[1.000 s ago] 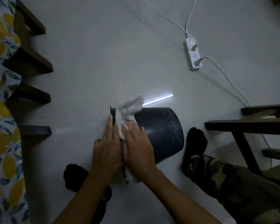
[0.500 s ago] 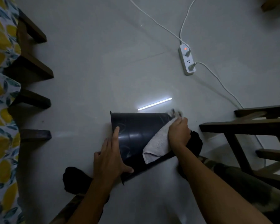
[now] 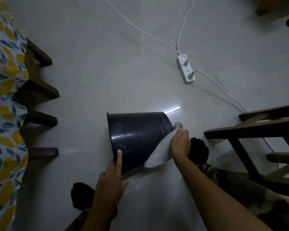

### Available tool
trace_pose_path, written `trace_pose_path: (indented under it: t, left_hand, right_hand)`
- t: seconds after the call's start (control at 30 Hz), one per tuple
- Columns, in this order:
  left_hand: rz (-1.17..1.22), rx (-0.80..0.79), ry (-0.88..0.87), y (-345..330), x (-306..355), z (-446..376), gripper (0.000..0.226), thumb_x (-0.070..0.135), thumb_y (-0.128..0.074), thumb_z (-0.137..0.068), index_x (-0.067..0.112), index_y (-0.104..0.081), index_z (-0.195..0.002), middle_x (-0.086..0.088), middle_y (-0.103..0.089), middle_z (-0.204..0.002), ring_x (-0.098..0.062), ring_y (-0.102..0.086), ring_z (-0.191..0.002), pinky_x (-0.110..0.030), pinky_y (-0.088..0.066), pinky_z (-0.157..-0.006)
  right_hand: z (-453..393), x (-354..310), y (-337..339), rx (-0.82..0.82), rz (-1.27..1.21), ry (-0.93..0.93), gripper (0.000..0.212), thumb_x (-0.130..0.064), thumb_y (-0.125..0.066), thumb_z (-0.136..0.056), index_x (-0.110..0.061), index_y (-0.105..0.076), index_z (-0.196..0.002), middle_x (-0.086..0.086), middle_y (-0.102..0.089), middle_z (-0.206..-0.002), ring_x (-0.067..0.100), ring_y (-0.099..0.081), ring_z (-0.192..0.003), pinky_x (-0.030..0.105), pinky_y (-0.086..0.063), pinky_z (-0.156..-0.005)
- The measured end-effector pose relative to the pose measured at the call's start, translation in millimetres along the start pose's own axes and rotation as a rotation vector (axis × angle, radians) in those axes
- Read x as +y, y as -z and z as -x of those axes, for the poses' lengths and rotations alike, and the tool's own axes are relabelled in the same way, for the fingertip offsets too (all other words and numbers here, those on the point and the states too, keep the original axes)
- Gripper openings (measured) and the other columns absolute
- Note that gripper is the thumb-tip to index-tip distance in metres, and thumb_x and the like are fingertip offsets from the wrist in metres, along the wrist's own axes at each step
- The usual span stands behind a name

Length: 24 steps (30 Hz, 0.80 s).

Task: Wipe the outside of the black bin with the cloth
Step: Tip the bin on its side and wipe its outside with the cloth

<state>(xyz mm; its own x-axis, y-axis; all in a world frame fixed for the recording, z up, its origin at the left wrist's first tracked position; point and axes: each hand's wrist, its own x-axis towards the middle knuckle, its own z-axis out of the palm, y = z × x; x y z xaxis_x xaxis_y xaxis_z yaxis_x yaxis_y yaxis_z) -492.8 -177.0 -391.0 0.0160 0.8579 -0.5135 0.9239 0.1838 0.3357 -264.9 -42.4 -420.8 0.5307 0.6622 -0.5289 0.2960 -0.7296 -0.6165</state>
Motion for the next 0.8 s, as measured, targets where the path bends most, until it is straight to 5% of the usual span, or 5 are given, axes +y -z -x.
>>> trace_pose_path:
  t: [0.13,0.23,0.3,0.57,0.8]
  left_hand:
    - [-0.13,-0.11,0.066,-11,15,32,0.116,0.065,-0.056,-0.086,0.023,0.032,-0.15,-0.007,-0.063,-0.127,-0.018,-0.065,-0.099,-0.036,-0.053,-0.086]
    - [-0.34,0.061,-0.104,-15,20,61,0.072,0.063,-0.037,-0.094,0.009,-0.059,-0.137,-0.003,-0.057,-0.044,-0.017,-0.045,-0.029,-0.027,-0.042,-0.034]
    - [-0.396,0.304,-0.25,-8,28,62,0.058,0.059,-0.04,-0.097,0.015,-0.077,-0.107,-0.001,-0.055,-0.043,-0.017,-0.039,-0.026,-0.025,-0.038,-0.031]
    - [-0.094,0.185,0.122,79,55,-35,0.133,0.057,-0.089,-0.057,0.021,-0.009,-0.157,-0.017,-0.024,-0.158,-0.036,-0.032,-0.14,-0.051,-0.038,-0.108]
    - [0.359,0.219,0.168,69,43,-51,0.143,0.023,-0.095,-0.061,0.026,0.011,-0.157,-0.011,-0.038,-0.151,-0.031,-0.047,-0.132,-0.047,-0.046,-0.103]
  right_hand:
    - [14,29,10,0.035,0.085,-0.062,0.04,-0.031,-0.032,-0.11,-0.001,-0.056,-0.121,0.018,-0.065,-0.101,0.034,-0.066,-0.098,0.03,-0.04,-0.074]
    - [30,31,23,0.087,0.066,-0.074,0.037,-0.03,-0.033,-0.11,-0.002,-0.055,-0.118,0.019,-0.065,-0.101,0.031,-0.065,-0.096,0.03,-0.039,-0.075]
    - [43,26,31,0.161,0.047,-0.013,0.034,-0.03,-0.035,-0.109,-0.004,-0.056,-0.115,0.019,-0.066,-0.104,0.031,-0.065,-0.095,0.03,-0.04,-0.075]
    - [89,19,23,0.216,0.187,0.48,0.027,-0.03,-0.041,-0.106,-0.015,-0.063,-0.107,-0.003,-0.059,-0.09,0.015,-0.055,-0.081,0.021,-0.036,-0.067]
    - [40,6,4,-0.031,0.007,0.168,0.031,-0.043,-0.031,-0.107,-0.025,-0.055,-0.117,0.01,-0.061,-0.11,0.027,-0.061,-0.099,0.039,-0.051,-0.085]
